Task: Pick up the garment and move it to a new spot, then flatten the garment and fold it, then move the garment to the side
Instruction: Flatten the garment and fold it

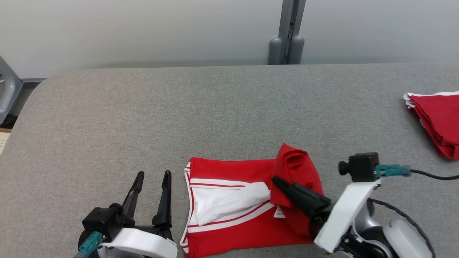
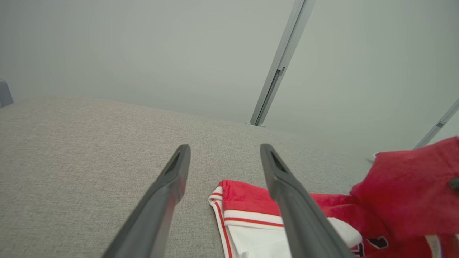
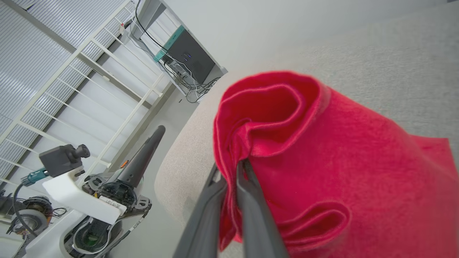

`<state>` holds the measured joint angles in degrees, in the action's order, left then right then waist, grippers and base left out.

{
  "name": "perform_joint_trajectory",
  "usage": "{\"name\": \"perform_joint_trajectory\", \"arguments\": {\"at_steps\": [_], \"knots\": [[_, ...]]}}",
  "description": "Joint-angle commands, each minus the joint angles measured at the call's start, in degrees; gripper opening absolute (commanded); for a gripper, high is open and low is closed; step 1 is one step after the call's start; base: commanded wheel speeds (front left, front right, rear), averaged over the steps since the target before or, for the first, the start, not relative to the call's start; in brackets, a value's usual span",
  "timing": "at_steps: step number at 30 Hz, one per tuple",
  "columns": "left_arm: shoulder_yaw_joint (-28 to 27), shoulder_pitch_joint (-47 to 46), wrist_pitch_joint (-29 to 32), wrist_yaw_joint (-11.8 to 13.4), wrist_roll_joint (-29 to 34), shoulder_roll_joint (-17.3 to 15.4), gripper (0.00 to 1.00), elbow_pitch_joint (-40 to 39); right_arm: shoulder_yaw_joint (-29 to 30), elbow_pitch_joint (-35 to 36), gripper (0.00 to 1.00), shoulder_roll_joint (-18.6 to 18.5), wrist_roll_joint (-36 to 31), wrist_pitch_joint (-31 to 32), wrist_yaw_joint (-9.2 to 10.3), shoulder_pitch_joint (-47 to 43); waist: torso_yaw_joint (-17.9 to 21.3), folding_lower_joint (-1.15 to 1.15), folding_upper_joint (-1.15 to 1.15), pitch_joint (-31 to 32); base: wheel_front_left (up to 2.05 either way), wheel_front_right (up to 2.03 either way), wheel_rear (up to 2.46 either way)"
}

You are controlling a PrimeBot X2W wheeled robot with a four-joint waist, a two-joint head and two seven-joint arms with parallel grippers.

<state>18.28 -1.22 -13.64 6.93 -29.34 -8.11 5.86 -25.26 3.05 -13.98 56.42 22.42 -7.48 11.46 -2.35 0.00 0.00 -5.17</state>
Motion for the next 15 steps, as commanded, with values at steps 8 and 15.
{"name": "perform_joint_trajectory", "arguments": {"at_steps": [8, 15], "knots": [[0.3, -1.8, -0.4, -0.5, -0.4, 0.1, 1.00, 0.8, -7.5, -9.0, 0.00, 7.1, -2.5, -2.4, -0.03, 5.6, -1.5, 0.00, 0.00, -0.1, 0.00, 0.00, 0.00], [0.5, -2.4, -0.7, -0.8, -0.3, 0.4, 1.00, 1.4, -11.9, -19.2, 0.00, 10.0, -4.1, -6.8, -0.03, 10.3, -2.8, 0.00, 0.00, -0.2, 0.00, 0.00, 0.00]]}}
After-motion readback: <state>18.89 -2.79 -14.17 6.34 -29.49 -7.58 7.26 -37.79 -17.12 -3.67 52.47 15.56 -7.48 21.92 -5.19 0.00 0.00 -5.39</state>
